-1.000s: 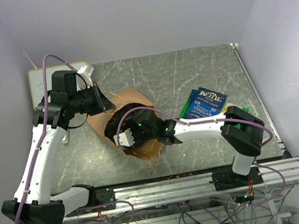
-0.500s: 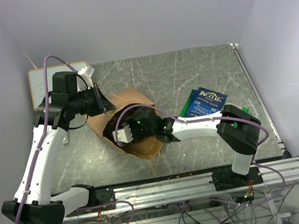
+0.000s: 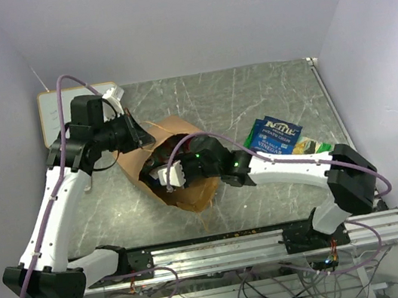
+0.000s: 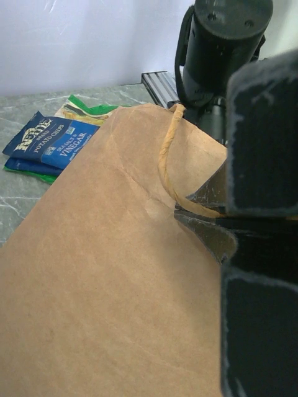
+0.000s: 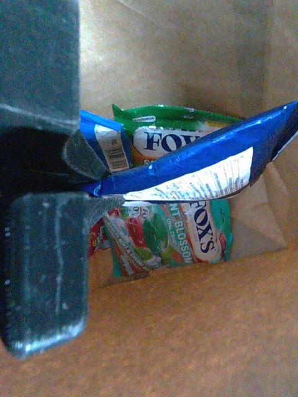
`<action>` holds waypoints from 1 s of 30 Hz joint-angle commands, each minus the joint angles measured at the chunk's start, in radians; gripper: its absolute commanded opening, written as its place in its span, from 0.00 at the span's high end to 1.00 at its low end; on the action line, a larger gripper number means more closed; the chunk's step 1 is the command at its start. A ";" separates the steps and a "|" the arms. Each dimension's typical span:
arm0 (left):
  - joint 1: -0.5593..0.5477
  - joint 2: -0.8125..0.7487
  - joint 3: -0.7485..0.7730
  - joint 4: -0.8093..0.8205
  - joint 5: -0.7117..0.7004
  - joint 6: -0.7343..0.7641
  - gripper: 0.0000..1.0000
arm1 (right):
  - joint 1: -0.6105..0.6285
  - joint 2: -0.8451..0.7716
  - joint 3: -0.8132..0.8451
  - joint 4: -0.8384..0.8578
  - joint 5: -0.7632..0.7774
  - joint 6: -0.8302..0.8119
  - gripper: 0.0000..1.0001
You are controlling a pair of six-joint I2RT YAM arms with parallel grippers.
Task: Take the snacks out of the paper bag
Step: Take out the snack from the paper bag.
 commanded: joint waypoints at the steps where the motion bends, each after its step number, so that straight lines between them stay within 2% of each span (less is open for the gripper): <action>1: -0.005 -0.030 -0.029 0.064 0.008 -0.052 0.93 | -0.001 -0.085 -0.039 -0.043 -0.030 0.035 1.00; 13: -0.006 -0.043 -0.038 0.084 -0.015 -0.161 0.93 | 0.000 -0.292 -0.086 -0.191 -0.132 0.257 1.00; 23: -0.005 -0.057 -0.015 -0.011 -0.069 -0.144 0.93 | 0.000 -0.441 0.023 -0.391 -0.113 0.694 1.00; 30: -0.005 -0.087 -0.044 -0.018 -0.103 -0.164 0.93 | -0.001 -0.543 0.115 -0.606 -0.116 0.932 1.00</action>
